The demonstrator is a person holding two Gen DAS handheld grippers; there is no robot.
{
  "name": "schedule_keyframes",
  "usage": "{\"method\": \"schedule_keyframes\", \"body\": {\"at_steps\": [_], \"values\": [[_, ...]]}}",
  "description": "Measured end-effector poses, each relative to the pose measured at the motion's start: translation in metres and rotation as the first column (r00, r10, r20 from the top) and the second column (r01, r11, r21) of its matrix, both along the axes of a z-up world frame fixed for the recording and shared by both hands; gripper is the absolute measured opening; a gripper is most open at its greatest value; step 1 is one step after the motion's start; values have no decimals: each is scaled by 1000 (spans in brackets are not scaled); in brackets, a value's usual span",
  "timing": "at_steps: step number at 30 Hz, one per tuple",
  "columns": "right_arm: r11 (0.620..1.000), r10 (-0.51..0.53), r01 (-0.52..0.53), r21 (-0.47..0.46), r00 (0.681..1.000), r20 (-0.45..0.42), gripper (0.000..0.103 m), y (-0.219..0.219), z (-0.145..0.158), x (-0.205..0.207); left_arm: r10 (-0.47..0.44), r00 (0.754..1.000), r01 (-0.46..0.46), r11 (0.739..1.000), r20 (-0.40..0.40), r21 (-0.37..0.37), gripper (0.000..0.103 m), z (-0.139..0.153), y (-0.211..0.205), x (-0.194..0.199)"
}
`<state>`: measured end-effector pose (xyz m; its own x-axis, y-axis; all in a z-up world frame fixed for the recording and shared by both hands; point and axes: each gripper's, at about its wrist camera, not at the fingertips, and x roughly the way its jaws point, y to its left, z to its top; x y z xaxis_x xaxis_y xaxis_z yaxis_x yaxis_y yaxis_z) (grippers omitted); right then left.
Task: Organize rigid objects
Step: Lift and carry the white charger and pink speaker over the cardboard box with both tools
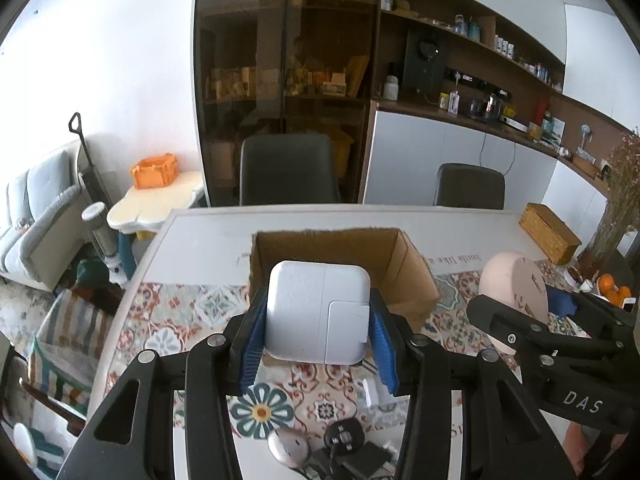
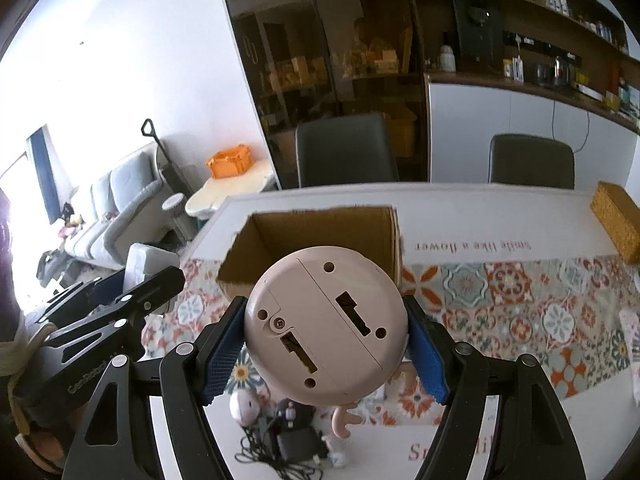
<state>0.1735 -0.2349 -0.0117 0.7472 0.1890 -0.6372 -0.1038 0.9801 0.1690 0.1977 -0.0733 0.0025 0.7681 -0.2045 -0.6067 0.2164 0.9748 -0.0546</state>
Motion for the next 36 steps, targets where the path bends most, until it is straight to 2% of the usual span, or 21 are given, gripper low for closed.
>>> {"method": "schedule_keyframes", "body": {"at_steps": [9,15,19,26,36], "values": [[1000,7,-7,-4,1000,18,74,2,8,35,20,999,-22,999,36,43,47,6,-3,32],[1000,5,-5,-3,1000,1,74,1,8,62,21,1000,-21,999,-1,33,47,3,-2,59],[1000,8,-9,-10,1000,-24,74,2,6,83,23,1000,-22,997,-12,74,47,-2,-7,74],[1000,18,-20,-15,994,-111,74,4,-11,120,29,995,-19,994,-93,112,47,-17,-14,108],[999,9,-19,-46,981,-193,74,3,-34,150,20,979,14,987,-205,160,47,-51,-19,142]]}}
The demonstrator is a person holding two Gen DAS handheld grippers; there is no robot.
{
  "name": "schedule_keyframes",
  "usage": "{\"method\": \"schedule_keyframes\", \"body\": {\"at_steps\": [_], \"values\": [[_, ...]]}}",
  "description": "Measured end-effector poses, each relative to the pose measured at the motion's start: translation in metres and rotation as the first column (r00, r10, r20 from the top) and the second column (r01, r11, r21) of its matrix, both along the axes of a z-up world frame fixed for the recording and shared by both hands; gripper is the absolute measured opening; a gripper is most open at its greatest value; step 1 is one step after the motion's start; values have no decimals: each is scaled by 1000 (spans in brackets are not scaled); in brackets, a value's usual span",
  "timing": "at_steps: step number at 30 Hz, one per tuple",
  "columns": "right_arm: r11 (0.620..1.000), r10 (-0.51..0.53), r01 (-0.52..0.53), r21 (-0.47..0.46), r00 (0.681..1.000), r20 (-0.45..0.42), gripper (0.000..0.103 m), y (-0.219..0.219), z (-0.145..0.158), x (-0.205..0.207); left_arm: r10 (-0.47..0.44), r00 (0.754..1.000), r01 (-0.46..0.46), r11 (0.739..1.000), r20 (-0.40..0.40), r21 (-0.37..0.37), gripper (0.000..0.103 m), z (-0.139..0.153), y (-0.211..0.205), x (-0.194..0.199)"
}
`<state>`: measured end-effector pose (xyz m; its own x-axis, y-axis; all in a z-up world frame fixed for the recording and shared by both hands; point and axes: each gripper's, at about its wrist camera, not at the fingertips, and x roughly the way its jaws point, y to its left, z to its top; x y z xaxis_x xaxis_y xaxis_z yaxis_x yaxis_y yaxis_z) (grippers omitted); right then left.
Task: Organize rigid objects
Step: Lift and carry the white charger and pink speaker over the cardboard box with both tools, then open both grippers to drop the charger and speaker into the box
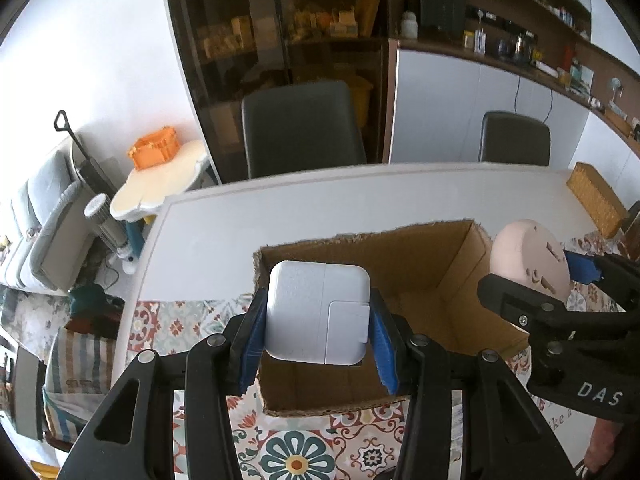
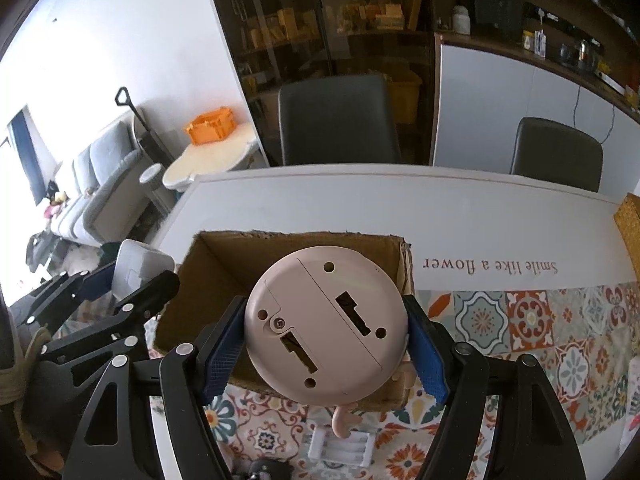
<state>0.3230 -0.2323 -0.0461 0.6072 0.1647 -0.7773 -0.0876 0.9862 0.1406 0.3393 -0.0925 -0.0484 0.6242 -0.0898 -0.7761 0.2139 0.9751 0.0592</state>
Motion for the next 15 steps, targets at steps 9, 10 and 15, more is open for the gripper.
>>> {"method": "schedule_keyframes", "body": {"at_steps": [9,10,15], "values": [[1000,-4,4,-2,999,-45,74,-1,-12,14,26,998,-25,1000,-51,6,53,-13,4,6],[1000,-4,4,-1,999,-48,74,0,-13,14,29,998,-29,1000,-47,11,55,-13,5,5],[1000,2,-2,0,998,-62,74,3,-15,15,99,995,-98,993,-6,72,72,-6,14,-4]]}}
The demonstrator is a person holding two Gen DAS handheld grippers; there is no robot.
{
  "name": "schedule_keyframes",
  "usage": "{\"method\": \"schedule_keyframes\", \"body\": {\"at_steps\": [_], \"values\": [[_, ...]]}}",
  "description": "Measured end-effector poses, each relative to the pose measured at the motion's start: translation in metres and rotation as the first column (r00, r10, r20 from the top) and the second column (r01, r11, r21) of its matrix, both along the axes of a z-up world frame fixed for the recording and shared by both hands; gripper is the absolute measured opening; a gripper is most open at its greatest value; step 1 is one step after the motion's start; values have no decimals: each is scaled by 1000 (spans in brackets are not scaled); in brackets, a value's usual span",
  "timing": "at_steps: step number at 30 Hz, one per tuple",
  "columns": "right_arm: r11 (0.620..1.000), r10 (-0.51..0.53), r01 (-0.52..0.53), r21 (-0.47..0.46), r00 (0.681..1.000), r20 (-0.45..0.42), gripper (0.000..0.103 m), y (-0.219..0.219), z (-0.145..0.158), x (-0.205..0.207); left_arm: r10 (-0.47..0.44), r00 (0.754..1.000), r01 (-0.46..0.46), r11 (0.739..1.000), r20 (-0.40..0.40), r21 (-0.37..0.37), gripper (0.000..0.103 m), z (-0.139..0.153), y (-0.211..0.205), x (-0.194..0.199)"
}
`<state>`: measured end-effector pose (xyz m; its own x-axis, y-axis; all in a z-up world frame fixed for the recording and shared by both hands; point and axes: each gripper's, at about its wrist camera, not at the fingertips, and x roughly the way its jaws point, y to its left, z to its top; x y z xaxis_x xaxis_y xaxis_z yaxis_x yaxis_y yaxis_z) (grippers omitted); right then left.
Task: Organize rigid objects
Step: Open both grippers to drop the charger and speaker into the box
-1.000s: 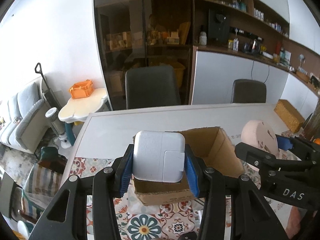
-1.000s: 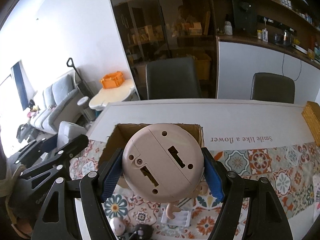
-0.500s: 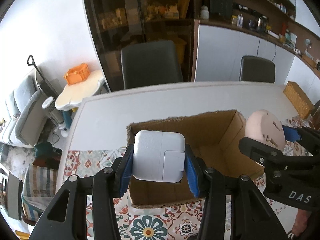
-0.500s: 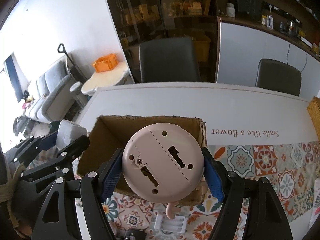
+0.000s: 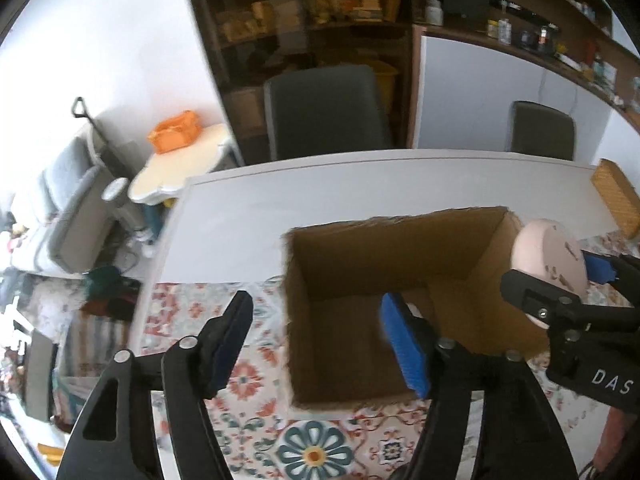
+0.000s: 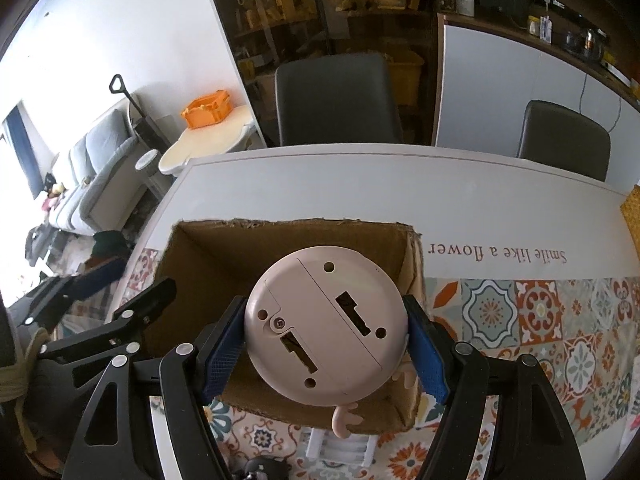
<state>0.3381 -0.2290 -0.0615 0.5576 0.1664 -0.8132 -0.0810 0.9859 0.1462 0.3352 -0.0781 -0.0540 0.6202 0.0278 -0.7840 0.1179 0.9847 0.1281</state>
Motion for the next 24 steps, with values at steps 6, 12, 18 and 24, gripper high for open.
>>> {"method": "schedule_keyframes", "body": {"at_steps": [6,12,18,24], "values": [[1000,15,-14,14,1000,-7,75,5,0,2,78,996,-79,997,47,15,84,14,20,-10],[1000,14,-13,-18,999,33,86,13,8,2,99,992,-100,995,80,15,86,23,30,-20],[998,5,-1,-63,998,67,86,17,25,-16,106,990,-106,994,93,-7,86,32,36,-36],[999,-19,22,-38,996,87,86,12,38,-43,107,986,-104,994,128,-34,92,44,38,-62]]}}
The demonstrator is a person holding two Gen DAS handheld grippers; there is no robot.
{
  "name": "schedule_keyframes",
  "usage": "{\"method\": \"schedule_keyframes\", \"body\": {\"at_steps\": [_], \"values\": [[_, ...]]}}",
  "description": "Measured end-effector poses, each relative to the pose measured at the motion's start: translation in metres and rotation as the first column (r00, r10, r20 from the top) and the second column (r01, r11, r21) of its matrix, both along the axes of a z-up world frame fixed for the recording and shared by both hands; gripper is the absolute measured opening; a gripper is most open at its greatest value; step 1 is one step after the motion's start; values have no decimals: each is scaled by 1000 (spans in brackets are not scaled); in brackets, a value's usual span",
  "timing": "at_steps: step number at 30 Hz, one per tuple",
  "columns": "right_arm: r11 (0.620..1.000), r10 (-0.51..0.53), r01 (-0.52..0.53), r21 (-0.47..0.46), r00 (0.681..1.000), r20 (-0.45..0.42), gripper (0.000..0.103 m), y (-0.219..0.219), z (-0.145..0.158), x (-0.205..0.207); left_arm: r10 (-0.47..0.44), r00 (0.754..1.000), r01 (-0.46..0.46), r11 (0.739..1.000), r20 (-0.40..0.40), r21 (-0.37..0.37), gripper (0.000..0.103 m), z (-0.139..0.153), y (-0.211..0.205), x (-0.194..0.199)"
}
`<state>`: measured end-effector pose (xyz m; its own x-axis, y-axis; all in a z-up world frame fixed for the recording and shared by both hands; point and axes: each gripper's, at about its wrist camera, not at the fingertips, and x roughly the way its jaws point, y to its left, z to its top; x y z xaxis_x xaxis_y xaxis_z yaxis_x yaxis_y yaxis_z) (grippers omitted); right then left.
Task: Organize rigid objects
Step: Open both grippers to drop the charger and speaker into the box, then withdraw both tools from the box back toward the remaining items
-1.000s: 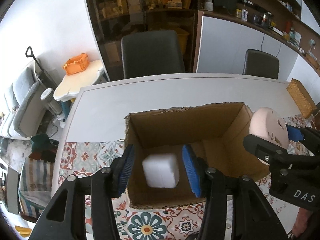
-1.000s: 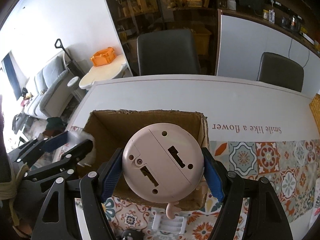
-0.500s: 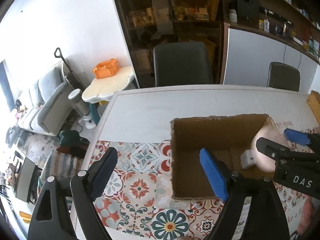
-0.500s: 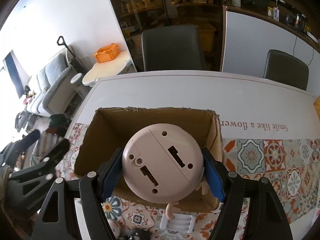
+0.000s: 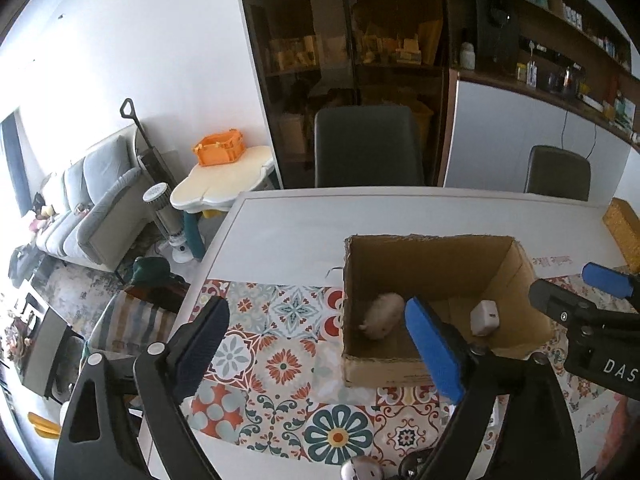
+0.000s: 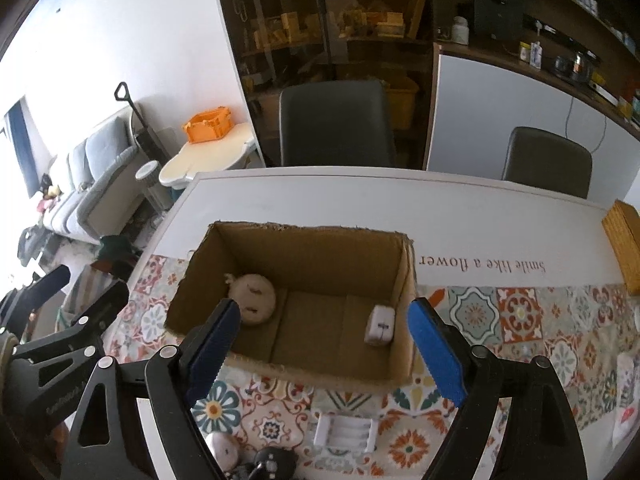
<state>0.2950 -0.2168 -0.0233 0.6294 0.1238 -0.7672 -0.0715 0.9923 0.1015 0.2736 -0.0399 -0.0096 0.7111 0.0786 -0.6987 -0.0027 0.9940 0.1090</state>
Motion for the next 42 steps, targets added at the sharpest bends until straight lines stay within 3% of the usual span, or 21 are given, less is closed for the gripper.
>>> {"method": "schedule_keyframes", "body": {"at_steps": [8,20,30,42], "values": [[1000,7,-8,16,999,36,86,-3,12,-34,1,1000,0,1000,27,-4,96,8,0,-34],[998,52,-53,16,998,29,86,7,4,-75,42,999,-42,999,-13,-11,96,-6,12,-78],[998,51,-50,31,998,-47,86,1,-33,-95,60,993,-59,998,-99,12,96,-46,7,-102],[999,38,-32,35,982,-187,86,-13,-92,-98,23,973,-17,999,-231,28,96,-98,-12,-96]]}}
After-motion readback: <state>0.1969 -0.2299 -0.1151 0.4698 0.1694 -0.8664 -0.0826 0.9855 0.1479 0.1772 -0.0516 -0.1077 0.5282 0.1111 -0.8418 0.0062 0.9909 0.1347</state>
